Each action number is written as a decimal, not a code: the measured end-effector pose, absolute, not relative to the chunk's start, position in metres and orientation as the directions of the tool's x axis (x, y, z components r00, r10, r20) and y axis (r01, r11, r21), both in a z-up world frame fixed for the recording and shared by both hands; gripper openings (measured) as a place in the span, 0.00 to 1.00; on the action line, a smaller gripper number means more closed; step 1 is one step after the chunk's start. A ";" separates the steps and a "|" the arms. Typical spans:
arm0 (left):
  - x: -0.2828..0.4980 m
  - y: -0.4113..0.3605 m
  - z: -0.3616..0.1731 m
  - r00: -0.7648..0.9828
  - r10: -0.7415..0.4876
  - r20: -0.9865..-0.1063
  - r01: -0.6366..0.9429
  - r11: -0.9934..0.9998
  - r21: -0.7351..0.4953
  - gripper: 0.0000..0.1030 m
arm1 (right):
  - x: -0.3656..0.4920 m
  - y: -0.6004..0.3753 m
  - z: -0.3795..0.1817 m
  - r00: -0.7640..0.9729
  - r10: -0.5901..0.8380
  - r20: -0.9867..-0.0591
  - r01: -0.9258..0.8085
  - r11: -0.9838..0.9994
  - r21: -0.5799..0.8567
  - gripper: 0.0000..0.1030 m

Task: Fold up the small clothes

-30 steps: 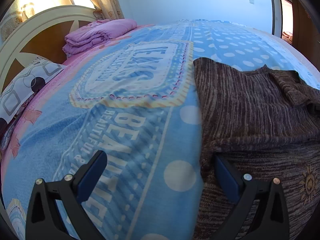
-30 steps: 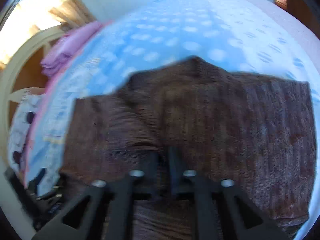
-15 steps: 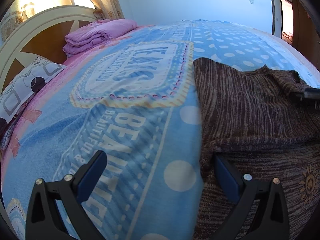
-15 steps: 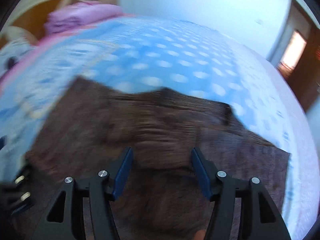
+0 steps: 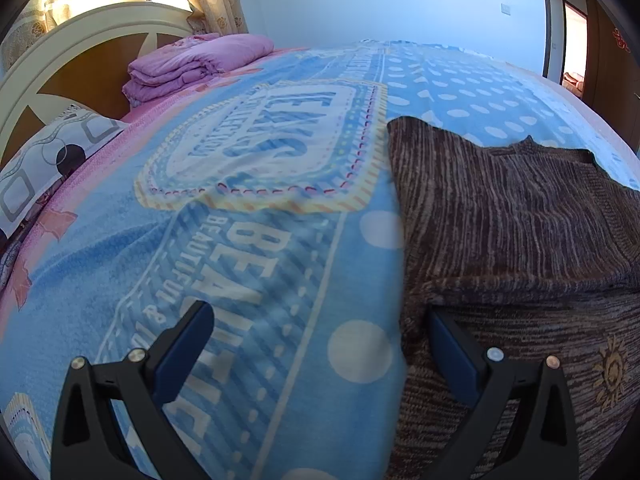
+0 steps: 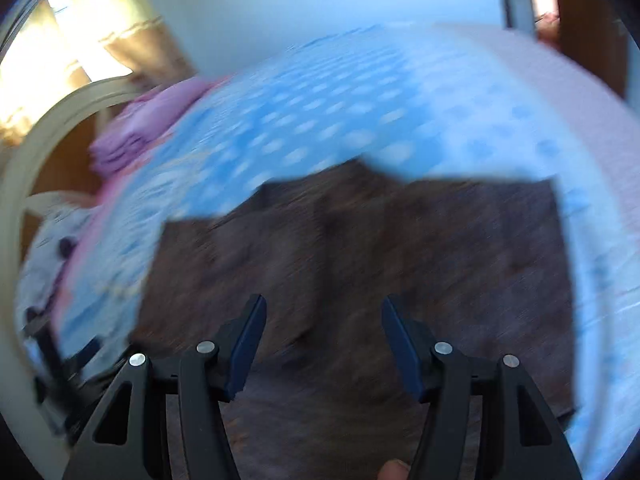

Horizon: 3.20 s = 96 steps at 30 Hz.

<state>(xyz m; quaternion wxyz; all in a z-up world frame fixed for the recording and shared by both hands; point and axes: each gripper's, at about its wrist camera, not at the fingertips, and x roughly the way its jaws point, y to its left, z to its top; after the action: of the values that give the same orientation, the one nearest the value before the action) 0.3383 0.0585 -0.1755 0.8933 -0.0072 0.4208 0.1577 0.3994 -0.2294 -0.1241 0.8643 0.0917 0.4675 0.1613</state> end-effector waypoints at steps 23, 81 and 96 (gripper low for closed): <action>0.336 0.062 -0.176 0.605 0.248 -0.756 -0.293 0.953 0.078 1.00 | 0.356 -0.200 -0.153 0.541 0.276 -0.795 -0.277 0.950 0.142 0.03; 0.348 0.046 -0.169 0.617 0.300 -0.728 -0.261 0.950 0.170 1.00 | 0.352 -0.199 -0.161 0.608 0.274 -0.746 -0.304 0.947 0.100 0.46; 0.344 0.054 -0.169 0.611 0.257 -0.748 -0.268 0.957 0.110 1.00 | 0.353 -0.308 -0.156 0.615 0.118 -0.780 -0.052 0.993 0.109 0.45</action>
<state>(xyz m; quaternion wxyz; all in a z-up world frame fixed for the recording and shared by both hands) 0.3438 0.0537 -0.1694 0.8976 -0.0066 0.4158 0.1464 0.3530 -0.3080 -0.1562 0.8978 0.0378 0.4362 0.0472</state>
